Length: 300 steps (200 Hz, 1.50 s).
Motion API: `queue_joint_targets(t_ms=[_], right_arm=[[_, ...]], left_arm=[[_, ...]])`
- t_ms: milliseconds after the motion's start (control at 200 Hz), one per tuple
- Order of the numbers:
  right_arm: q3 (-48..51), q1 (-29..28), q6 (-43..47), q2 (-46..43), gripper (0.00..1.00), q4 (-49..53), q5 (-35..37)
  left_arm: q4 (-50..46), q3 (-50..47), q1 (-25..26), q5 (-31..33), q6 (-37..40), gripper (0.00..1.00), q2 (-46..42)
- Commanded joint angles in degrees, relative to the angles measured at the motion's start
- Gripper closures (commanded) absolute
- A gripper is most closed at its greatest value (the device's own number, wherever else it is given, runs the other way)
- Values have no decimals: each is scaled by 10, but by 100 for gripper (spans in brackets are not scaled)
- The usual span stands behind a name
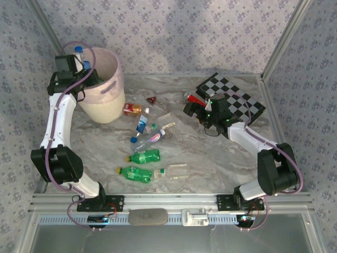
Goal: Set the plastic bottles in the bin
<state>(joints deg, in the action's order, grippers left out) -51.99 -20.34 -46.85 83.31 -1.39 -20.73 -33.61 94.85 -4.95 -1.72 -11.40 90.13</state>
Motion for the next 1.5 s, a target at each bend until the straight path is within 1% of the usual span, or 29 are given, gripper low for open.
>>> queue_joint_targets(t_ms=[0,65,125,290,380,470,565,580,675,760,855,955,1064,1134,1229,1369,1494], right_arm=[[-9,3,21,-20,1,21,17],[-9,2,25,-23,1,25,20],[-9,2,28,-23,1,28,22],[-12,0,41,-23,1,38,24],[-19,-2,56,-23,1,55,25],[-27,-7,79,-24,1,74,26],[-36,-20,104,-23,1,95,30],[-39,-23,124,-23,1,99,31],[-50,-48,178,-23,1,120,28],[-61,-81,235,-23,1,147,22],[-63,-135,326,-30,1,177,16],[-48,-215,433,-46,1,203,48],[-25,-301,525,-55,1,215,93],[-11,-342,554,-54,1,215,104],[2,-380,574,-48,1,221,108],[11,-424,608,-41,1,245,138],[12,-444,629,-27,1,252,162]], left_arm=[[-37,18,-7,-13,-12,30,10],[-39,21,-7,-17,-16,19,9],[-39,22,-7,-21,-19,12,4],[-30,23,-7,-51,-33,1,-22],[-15,15,-2,-77,-44,0,-46],[6,-1,18,-89,-49,0,-75],[24,-22,56,-90,-48,0,-102],[26,-25,61,-91,-48,0,-106],[45,-57,112,-93,-50,0,-125],[71,-98,154,-93,-62,0,-139],[109,-156,194,-93,-85,0,-155],[147,-210,220,-93,-109,0,-164],[173,-258,230,-87,-129,0,-169],[180,-278,231,-84,-133,0,-170],[171,-291,230,-74,-129,0,-172],[166,-313,231,-54,-123,0,-183],[170,-331,229,-37,-123,0,-193]])
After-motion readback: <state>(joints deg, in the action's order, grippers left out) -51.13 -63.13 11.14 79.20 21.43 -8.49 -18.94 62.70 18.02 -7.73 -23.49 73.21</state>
